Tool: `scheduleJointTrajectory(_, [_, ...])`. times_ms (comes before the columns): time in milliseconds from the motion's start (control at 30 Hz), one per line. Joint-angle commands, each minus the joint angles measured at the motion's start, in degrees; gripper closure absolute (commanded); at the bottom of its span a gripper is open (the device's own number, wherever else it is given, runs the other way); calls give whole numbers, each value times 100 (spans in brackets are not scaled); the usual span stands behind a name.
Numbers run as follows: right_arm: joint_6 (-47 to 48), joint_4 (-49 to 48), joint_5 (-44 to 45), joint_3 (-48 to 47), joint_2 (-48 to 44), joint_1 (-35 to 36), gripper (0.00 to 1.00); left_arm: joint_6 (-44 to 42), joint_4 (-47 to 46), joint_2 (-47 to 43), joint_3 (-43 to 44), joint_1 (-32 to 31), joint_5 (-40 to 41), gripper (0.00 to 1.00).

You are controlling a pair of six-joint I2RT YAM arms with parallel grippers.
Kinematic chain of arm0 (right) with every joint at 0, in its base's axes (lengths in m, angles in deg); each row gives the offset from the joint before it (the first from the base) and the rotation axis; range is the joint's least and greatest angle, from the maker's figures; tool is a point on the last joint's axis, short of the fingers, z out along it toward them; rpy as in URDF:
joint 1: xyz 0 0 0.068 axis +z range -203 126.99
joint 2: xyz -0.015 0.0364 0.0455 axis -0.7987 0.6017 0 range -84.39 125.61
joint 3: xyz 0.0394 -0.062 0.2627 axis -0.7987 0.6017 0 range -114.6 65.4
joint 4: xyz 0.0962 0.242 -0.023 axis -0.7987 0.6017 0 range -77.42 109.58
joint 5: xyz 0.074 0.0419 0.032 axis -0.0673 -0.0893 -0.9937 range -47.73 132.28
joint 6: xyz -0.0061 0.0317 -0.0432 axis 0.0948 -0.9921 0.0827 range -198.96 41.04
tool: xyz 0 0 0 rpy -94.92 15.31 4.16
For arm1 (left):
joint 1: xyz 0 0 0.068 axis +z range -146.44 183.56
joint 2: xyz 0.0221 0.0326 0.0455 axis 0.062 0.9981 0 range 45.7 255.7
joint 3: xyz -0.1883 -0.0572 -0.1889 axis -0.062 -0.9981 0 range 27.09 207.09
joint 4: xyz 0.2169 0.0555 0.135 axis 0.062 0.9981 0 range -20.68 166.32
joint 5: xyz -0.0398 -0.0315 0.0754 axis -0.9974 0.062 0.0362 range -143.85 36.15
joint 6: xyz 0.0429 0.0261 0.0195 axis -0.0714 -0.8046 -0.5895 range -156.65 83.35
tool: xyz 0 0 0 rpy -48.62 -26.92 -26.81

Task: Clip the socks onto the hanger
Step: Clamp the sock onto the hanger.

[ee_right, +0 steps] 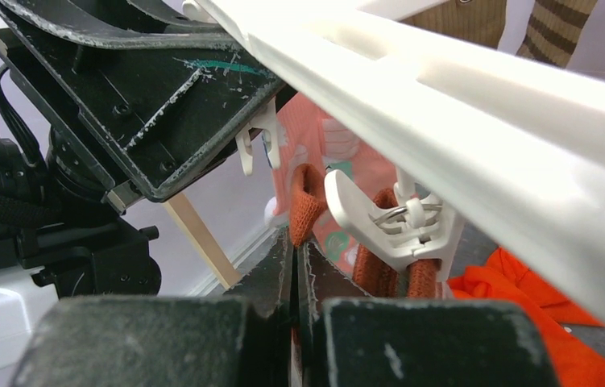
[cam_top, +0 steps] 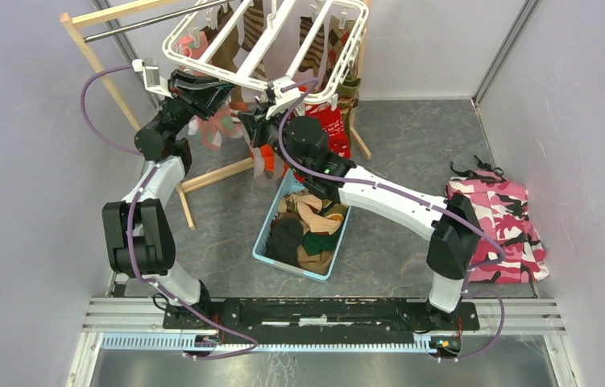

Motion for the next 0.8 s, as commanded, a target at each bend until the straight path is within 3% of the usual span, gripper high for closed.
scheduleJointTrajectory(0, [-170,-401,67,-261,131,-33,100,303,-1268,-153,106,-50,39,98])
scheduleJointTrajectory(767, [-218,-926,90,-301,192,-29,100,372,-1263,-193,107,-82,81,98])
